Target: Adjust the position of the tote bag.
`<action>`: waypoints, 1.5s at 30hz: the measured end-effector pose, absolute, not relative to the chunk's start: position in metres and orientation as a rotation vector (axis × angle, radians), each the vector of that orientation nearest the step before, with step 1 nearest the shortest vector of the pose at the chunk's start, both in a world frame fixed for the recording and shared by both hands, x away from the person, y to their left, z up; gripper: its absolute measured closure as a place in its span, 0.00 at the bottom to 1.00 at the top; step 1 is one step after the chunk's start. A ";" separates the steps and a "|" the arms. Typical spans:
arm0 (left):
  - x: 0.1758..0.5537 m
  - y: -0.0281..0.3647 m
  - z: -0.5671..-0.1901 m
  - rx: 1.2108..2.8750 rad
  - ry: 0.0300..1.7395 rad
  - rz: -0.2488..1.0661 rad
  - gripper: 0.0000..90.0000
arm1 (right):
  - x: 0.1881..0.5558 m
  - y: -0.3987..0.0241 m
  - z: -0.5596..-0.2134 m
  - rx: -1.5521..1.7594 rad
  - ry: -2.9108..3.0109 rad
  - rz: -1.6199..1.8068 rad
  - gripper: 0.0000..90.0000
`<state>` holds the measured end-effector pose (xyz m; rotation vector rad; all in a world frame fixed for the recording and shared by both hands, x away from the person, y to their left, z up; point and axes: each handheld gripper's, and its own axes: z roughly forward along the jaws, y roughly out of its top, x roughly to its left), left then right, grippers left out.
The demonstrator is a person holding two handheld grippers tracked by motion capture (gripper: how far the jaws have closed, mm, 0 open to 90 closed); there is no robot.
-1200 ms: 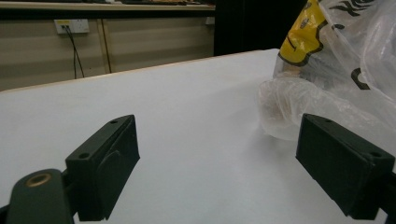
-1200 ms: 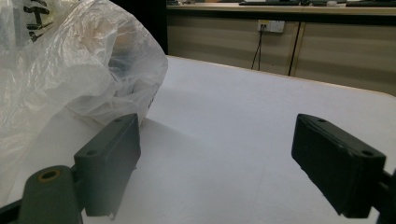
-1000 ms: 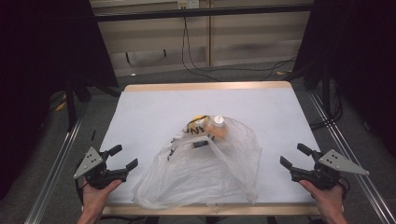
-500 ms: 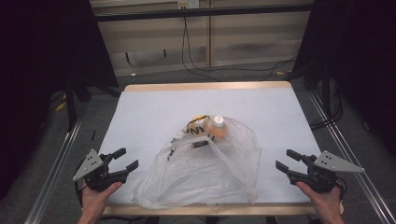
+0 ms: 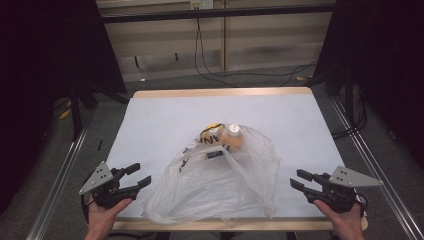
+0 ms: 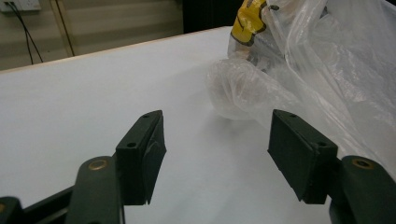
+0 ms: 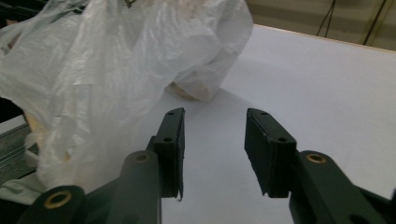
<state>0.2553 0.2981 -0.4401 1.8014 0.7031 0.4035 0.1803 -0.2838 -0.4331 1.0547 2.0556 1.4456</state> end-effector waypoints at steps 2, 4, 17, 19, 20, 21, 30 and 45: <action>0.254 0.297 -0.439 1.802 0.706 0.399 0.43 | 0.176 -0.281 -0.432 1.029 2.078 1.457 0.68; 0.254 0.297 -0.439 1.805 0.703 0.388 0.44 | 0.171 -0.276 -0.431 1.009 2.103 1.446 0.70; 0.251 0.295 -0.436 1.812 0.690 0.379 0.44 | 0.153 -0.243 -0.427 0.886 2.265 1.529 0.79; 0.249 0.295 -0.436 1.798 0.690 0.357 0.43 | 0.152 -0.237 -0.426 0.879 2.287 1.517 0.80; 0.249 0.295 -0.435 1.786 0.693 0.349 0.42 | 0.152 -0.234 -0.426 0.873 2.293 1.507 0.80; 0.247 0.294 -0.435 1.782 0.691 0.348 0.42 | 0.152 -0.233 -0.426 0.864 2.297 1.516 0.80; 0.240 0.288 -0.430 1.796 0.664 0.354 0.40 | 0.156 -0.219 -0.429 0.829 2.362 1.486 0.72; 0.221 0.285 -0.436 1.859 0.612 0.256 0.33 | 0.170 -0.201 -0.442 0.814 2.459 1.412 0.66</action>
